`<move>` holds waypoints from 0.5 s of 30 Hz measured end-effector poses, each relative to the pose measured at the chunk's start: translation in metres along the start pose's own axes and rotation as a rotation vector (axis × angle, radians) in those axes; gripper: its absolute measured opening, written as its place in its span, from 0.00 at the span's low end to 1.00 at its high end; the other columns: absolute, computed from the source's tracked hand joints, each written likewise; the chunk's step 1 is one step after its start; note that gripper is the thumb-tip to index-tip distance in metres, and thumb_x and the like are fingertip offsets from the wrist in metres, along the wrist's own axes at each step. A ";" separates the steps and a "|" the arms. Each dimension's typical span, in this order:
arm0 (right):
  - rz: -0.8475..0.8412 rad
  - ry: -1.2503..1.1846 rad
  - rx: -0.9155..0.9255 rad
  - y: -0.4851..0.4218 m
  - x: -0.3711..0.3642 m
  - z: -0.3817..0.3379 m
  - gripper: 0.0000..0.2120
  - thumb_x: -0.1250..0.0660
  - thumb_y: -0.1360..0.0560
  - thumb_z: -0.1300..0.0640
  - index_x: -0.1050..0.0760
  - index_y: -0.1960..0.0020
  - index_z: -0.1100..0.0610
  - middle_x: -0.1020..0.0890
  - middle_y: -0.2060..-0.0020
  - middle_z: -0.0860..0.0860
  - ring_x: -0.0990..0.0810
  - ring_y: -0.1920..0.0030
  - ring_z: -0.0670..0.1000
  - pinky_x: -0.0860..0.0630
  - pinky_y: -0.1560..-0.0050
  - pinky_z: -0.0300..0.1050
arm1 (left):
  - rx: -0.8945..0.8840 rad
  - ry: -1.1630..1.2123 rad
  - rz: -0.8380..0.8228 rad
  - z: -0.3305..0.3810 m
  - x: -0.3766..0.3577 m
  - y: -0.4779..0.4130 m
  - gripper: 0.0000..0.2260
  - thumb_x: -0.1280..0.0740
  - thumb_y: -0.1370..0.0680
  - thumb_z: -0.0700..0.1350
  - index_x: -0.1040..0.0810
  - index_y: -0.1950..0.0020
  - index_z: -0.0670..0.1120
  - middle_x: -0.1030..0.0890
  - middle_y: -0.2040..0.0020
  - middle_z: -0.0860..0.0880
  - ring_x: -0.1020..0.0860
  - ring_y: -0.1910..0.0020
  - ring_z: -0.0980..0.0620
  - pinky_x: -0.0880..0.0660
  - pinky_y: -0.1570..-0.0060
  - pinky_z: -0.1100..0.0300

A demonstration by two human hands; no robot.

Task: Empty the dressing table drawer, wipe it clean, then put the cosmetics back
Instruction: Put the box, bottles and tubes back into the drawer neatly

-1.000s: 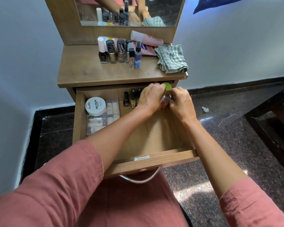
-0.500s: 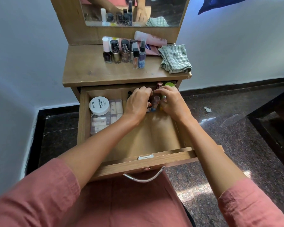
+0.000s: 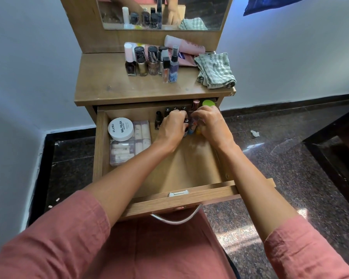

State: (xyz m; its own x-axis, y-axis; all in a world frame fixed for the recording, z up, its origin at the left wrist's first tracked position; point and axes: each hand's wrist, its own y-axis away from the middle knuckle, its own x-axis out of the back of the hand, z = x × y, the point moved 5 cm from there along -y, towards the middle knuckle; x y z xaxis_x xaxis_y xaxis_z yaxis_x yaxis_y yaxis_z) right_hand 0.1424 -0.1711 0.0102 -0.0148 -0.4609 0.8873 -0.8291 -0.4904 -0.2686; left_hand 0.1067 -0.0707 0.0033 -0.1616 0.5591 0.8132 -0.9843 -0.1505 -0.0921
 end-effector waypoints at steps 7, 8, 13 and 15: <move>0.011 0.014 -0.008 0.001 0.002 0.000 0.12 0.36 0.32 0.71 0.19 0.52 0.63 0.19 0.54 0.60 0.25 0.51 0.63 0.25 0.51 0.56 | -0.021 0.002 0.010 0.006 -0.003 -0.002 0.09 0.37 0.23 0.38 0.24 0.44 0.39 0.22 0.46 0.41 0.23 0.46 0.42 0.28 0.53 0.54; 0.010 0.016 -0.010 0.001 0.002 0.000 0.12 0.36 0.32 0.71 0.19 0.51 0.63 0.19 0.53 0.60 0.25 0.51 0.63 0.25 0.50 0.56 | -0.016 0.004 0.011 0.006 -0.003 -0.003 0.09 0.36 0.23 0.38 0.24 0.44 0.39 0.21 0.46 0.41 0.22 0.46 0.42 0.28 0.53 0.55; 0.022 0.002 -0.012 0.002 0.001 0.000 0.12 0.34 0.32 0.69 0.20 0.50 0.63 0.19 0.53 0.60 0.25 0.52 0.64 0.25 0.51 0.57 | 0.023 0.014 0.002 0.003 -0.002 -0.004 0.10 0.34 0.25 0.38 0.24 0.44 0.40 0.21 0.46 0.42 0.23 0.46 0.43 0.33 0.57 0.60; 0.043 -0.003 -0.018 0.002 0.004 0.000 0.12 0.34 0.31 0.68 0.20 0.49 0.63 0.19 0.52 0.60 0.25 0.50 0.63 0.26 0.48 0.55 | 0.024 0.014 0.012 0.003 0.001 -0.005 0.11 0.33 0.25 0.39 0.24 0.43 0.40 0.22 0.45 0.42 0.23 0.45 0.44 0.34 0.56 0.61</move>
State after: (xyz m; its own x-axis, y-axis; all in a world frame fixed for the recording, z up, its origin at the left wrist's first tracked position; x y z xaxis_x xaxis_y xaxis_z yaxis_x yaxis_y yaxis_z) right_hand 0.1402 -0.1738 0.0128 -0.0494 -0.4834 0.8740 -0.8378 -0.4563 -0.2998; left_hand 0.1117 -0.0718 0.0061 -0.1744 0.5682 0.8042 -0.9804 -0.1765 -0.0879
